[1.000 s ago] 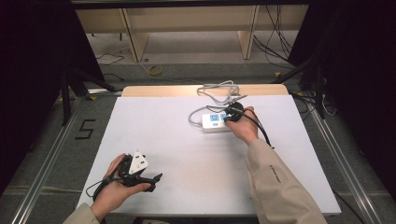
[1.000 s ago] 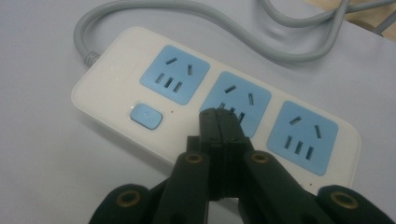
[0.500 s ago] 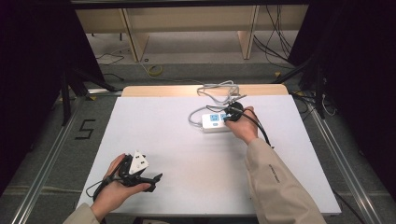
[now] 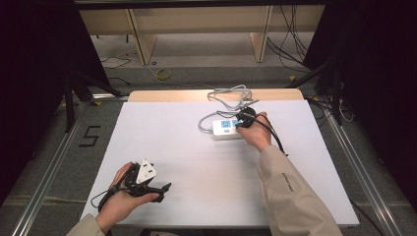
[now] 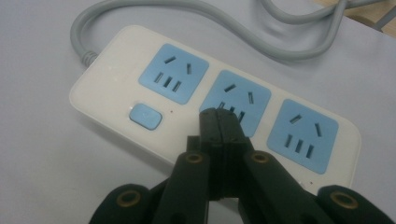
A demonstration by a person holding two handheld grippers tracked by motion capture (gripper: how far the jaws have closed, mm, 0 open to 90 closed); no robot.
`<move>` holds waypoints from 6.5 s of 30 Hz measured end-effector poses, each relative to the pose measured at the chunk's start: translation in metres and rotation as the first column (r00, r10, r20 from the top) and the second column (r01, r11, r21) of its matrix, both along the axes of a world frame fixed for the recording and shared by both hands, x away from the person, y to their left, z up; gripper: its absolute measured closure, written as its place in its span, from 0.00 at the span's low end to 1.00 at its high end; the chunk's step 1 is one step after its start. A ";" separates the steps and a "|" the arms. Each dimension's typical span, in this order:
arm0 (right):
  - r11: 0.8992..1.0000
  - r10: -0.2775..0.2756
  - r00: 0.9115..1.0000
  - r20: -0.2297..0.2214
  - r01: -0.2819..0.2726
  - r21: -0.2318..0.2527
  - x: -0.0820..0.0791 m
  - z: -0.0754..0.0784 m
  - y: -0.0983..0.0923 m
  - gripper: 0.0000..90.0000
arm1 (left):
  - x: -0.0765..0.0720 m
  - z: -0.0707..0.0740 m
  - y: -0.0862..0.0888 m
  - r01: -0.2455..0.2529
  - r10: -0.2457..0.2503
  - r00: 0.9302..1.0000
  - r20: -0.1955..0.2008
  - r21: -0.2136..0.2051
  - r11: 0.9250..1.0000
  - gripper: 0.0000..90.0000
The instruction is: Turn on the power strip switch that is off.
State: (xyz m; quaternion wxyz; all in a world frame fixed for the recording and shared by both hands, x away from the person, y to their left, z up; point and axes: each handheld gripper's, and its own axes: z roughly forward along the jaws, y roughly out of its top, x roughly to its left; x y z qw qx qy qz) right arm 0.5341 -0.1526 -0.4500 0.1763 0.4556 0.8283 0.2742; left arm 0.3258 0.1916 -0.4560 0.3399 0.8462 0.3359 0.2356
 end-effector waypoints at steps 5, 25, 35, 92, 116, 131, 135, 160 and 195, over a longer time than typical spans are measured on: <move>1.000 -0.004 1.000 -0.003 0.004 0.004 0.000 0.000 0.000 1.00 | 0.000 0.000 0.000 0.000 0.000 1.000 0.000 -0.001 1.000 0.14; 1.000 -0.008 1.000 -0.007 0.008 0.002 0.000 0.000 0.000 1.00 | 0.000 0.000 0.000 0.001 -0.001 1.000 0.000 -0.001 1.000 0.14; 1.000 -0.009 1.000 -0.009 0.009 -0.005 0.000 -0.001 0.001 1.00 | 0.000 0.000 0.000 0.001 -0.001 1.000 0.000 -0.001 1.000 0.14; 0.999 -0.009 0.998 0.062 0.007 0.032 -0.007 0.003 -0.003 1.00 | 0.001 -0.001 -0.001 -0.004 0.004 1.000 -0.002 -0.003 1.000 0.14; 0.998 0.001 0.998 0.070 -0.005 0.063 -0.018 0.009 -0.010 0.81 | 0.001 -0.001 -0.001 -0.009 0.009 1.000 -0.005 -0.004 1.000 0.15; 0.995 0.011 0.997 0.072 -0.018 0.098 -0.030 0.013 -0.019 0.76 | 0.001 -0.001 0.000 -0.011 0.011 1.000 -0.007 -0.001 1.000 0.15; 0.994 0.023 0.997 0.076 -0.030 0.103 -0.036 0.015 -0.023 0.74 | 0.001 -0.001 0.000 -0.012 0.012 1.000 -0.008 0.000 1.000 0.15; 0.981 0.090 0.993 0.072 -0.100 0.164 -0.085 0.022 -0.041 0.64 | 0.001 -0.001 0.001 -0.021 0.021 1.000 -0.013 0.000 1.000 0.15; 0.951 0.118 0.982 0.151 -0.155 0.269 -0.160 0.014 -0.081 0.42 | 0.001 -0.001 0.002 -0.022 0.022 1.000 -0.009 0.011 1.000 0.15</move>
